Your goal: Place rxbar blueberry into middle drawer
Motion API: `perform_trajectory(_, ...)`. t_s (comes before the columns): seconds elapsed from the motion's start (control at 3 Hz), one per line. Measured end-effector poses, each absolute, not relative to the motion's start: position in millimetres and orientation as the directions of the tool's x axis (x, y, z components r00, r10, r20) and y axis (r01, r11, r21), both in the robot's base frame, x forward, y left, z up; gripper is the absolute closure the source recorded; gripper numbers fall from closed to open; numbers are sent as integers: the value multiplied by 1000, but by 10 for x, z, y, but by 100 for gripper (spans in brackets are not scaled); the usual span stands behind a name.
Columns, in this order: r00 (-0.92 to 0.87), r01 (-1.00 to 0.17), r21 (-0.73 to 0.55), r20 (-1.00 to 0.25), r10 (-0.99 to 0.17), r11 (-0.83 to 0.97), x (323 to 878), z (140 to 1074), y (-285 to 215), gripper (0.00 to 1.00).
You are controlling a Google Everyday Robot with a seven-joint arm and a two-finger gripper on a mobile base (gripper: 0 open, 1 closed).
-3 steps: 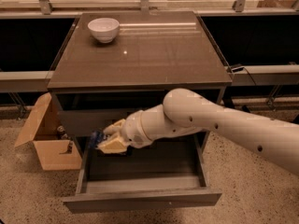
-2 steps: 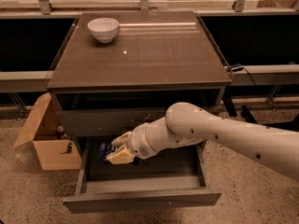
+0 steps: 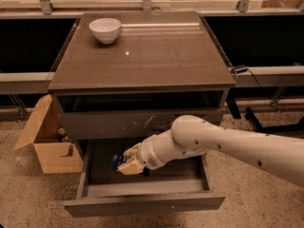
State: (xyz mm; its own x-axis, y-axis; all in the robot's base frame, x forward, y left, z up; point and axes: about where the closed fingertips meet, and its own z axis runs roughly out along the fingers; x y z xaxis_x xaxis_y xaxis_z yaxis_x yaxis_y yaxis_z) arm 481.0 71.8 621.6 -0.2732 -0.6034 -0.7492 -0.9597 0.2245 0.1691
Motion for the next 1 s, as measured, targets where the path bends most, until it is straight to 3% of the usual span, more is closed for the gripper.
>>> perform_trajectory(0.67, -233, -959, 60, -720, -653, 276, 5108, 5552, 322, 100)
perform_trajectory(1.0, -248, -949, 60, -752, -611, 311, 5341, 5150, 40, 100)
